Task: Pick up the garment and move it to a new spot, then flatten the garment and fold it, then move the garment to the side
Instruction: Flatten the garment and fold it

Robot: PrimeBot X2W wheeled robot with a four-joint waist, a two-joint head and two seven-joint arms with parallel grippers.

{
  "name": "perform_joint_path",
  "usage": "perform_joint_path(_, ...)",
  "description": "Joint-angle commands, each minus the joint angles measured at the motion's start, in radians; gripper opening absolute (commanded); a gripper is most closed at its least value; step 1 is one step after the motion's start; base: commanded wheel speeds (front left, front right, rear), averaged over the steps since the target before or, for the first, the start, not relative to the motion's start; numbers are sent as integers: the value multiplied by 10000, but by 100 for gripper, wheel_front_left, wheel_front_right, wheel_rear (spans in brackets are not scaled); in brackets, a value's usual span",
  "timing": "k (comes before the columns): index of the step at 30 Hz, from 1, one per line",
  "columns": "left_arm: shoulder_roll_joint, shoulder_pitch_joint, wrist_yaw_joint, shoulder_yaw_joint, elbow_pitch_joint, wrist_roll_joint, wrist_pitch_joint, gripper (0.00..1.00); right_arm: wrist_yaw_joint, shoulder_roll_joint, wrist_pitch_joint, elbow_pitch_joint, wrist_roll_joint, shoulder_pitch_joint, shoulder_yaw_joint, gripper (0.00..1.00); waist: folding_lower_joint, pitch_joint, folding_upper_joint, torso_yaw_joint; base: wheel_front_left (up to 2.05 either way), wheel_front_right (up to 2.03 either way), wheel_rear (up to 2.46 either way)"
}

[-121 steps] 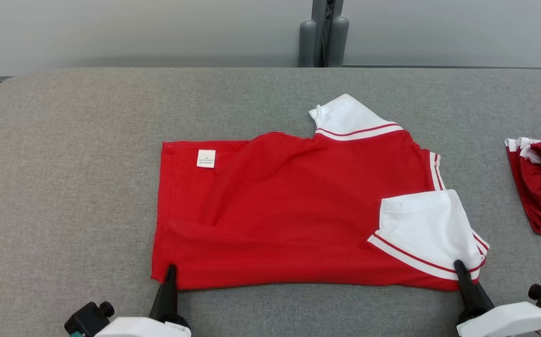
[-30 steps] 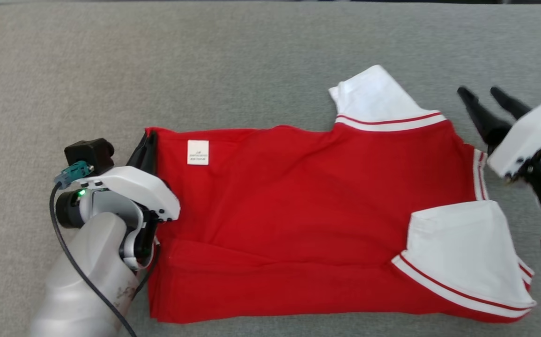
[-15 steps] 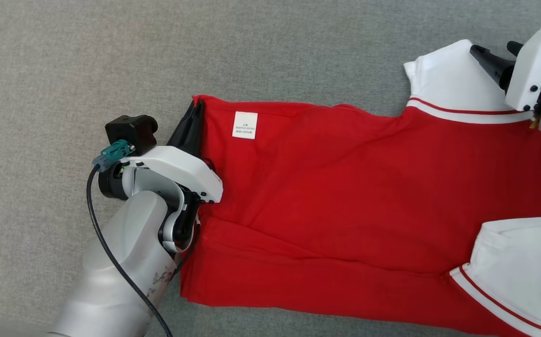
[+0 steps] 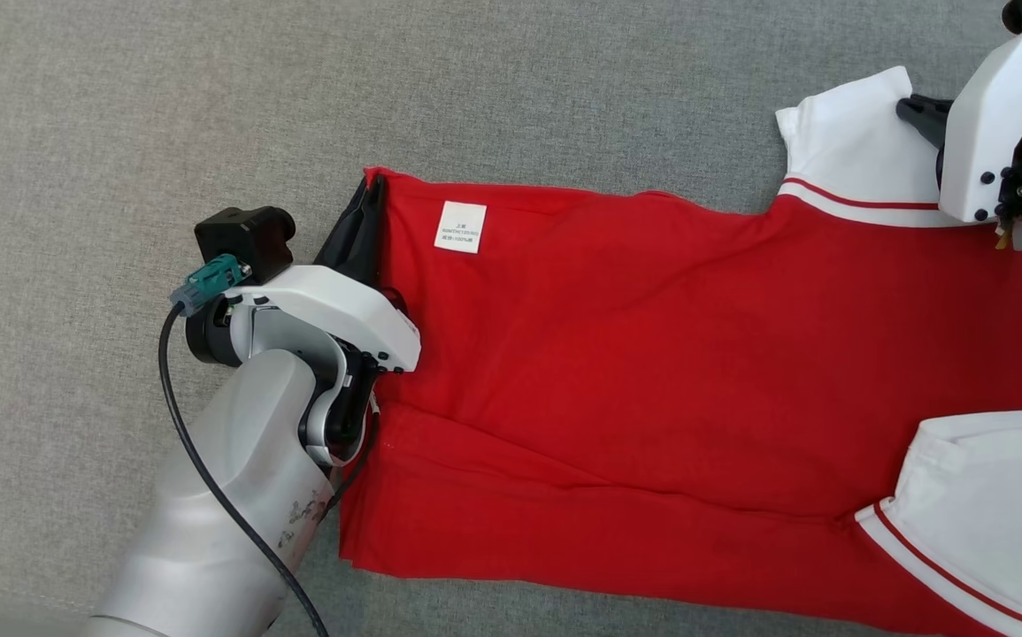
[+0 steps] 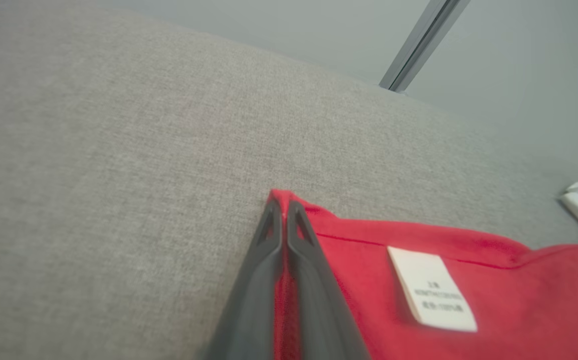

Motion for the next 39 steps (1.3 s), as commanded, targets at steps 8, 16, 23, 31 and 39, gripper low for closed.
perform_joint_path(8,186,-150,-154,202,149,-121,-130,0,17,144,-1943,390,403,-172,-247,0,-1,-159,0,-135,0,0,0)
perform_joint_path(16,409,363,-245,494,-383,-191,-260,0,17,30,-2966,-256,1178,730,-86,0,-1,-571,0,-420,0,0,0)
perform_joint_path(23,766,1360,-100,733,-1527,-89,-313,0,17,-13,-4456,-1762,1569,2701,-391,0,-1,-1146,0,-736,0,0,0)
perform_joint_path(31,1446,2854,159,804,-3119,-88,-256,0,17,731,-5758,-3743,1120,5569,-1285,0,-1,-1999,0,-1110,0,0,0)
perform_joint_path(39,2020,4466,428,910,-4732,-308,-170,0,17,2224,-6590,-5105,441,7950,-2467,0,-1,-2712,0,-1380,0,0,0)
